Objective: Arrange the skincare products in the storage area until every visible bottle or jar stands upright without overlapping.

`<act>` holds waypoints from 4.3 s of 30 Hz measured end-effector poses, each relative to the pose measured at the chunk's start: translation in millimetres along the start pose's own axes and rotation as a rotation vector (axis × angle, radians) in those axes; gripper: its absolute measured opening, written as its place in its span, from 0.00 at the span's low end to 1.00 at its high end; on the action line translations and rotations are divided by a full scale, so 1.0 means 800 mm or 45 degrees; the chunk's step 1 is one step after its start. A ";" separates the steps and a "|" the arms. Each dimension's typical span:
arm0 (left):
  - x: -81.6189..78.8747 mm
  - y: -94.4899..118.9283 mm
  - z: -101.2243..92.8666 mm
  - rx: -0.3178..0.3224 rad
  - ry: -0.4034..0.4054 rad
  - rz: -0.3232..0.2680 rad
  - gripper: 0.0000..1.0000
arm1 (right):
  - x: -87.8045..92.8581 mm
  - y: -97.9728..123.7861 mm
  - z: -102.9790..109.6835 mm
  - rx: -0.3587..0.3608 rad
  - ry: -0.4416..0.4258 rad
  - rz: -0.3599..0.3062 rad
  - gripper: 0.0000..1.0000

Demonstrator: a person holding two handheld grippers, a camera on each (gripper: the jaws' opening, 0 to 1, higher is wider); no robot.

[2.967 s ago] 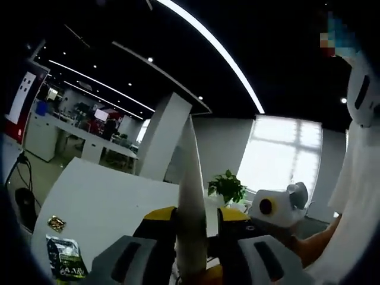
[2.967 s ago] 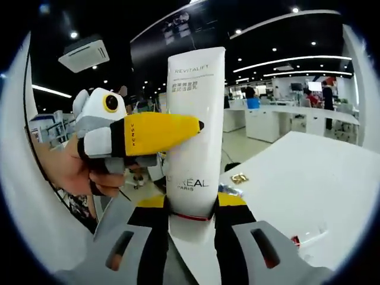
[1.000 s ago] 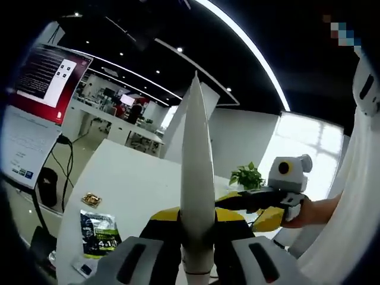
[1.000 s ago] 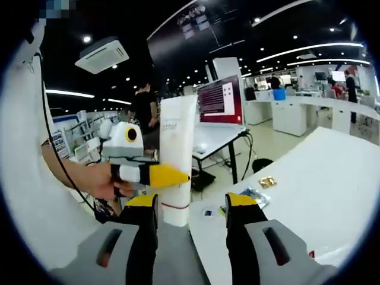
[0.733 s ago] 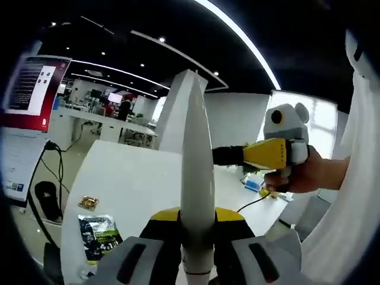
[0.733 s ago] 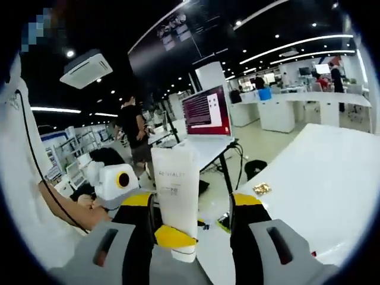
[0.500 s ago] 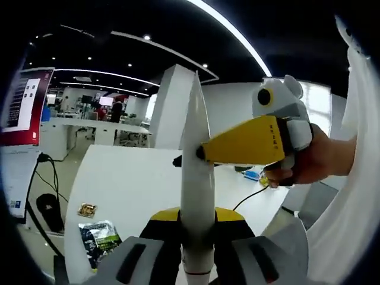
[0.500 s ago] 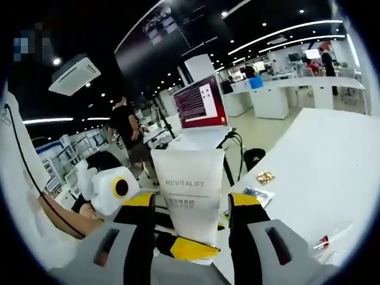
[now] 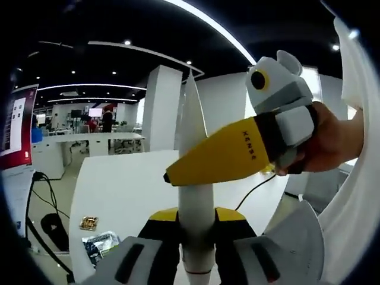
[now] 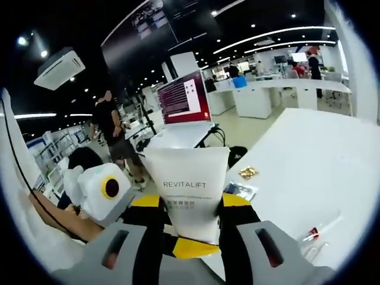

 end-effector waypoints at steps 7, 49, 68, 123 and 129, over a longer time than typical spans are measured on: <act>0.015 0.002 0.004 -0.012 -0.080 0.081 0.23 | -0.006 0.005 0.000 0.063 0.011 -0.061 0.31; 0.088 -0.042 0.014 -0.237 -0.361 0.408 0.34 | -0.019 0.039 -0.050 0.292 -0.021 -0.181 0.31; 0.097 -0.045 0.019 -0.282 -0.397 0.497 0.30 | -0.046 0.044 -0.098 0.349 -0.001 -0.197 0.32; 0.114 -0.050 0.025 -0.306 -0.395 0.587 0.28 | -0.073 0.020 -0.273 0.636 -0.139 -0.157 0.32; 0.115 -0.051 0.023 -0.300 -0.408 0.594 0.27 | -0.071 0.013 -0.288 0.665 -0.179 -0.138 0.32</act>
Point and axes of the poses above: the point that each gripper's makers call its tool centre point, and the gripper's own axes: y roughly backward along the fingers, z roughly to its left, x roughly out of its underside, the point moved 8 cm from there along y, roughly backward along the fingers, and after that the axes turned 13 degrees about z, right-handed, at the moved point
